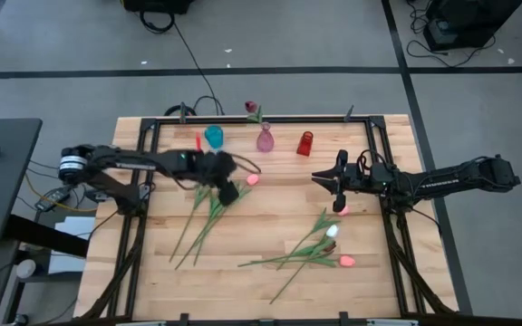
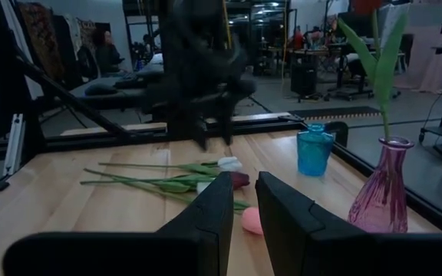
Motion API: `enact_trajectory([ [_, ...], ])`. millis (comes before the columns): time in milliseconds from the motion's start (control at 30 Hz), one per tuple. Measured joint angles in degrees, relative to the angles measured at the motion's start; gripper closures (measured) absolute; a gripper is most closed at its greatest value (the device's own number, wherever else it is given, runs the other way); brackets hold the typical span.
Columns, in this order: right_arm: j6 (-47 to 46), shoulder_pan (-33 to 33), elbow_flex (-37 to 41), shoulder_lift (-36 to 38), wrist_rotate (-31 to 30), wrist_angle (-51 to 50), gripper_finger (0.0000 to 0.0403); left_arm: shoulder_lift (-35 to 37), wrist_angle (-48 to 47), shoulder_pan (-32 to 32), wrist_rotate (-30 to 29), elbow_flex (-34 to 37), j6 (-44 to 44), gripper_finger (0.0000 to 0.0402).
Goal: Sort flowers into vase by color
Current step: Put the top left pink flower into the blue vase
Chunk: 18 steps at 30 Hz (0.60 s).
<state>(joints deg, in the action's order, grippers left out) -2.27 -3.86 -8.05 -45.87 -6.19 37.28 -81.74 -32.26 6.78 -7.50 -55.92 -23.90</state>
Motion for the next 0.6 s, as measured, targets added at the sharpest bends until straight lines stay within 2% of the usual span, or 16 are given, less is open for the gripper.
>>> enact_trajectory([
  [100,0.8,0.0,0.0,0.0,0.0,0.5,0.0328,-3.9,1.6,-3.3,1.3,0.0,-5.7,0.0182],
  [267,0.9,0.0,0.0,0.0,-0.1,0.5,0.0328,-11.3,1.5,-5.6,8.2,-1.4,-10.8,0.0205],
  [367,1.0,0.0,0.0,0.0,-0.2,0.6,0.0328,-14.6,-2.6,-6.0,8.0,-4.0,-11.4,0.0217],
  [600,1.0,0.0,0.0,0.0,-0.2,0.8,0.0328,-21.4,-13.9,-6.1,3.6,-10.4,-10.6,0.0234],
])
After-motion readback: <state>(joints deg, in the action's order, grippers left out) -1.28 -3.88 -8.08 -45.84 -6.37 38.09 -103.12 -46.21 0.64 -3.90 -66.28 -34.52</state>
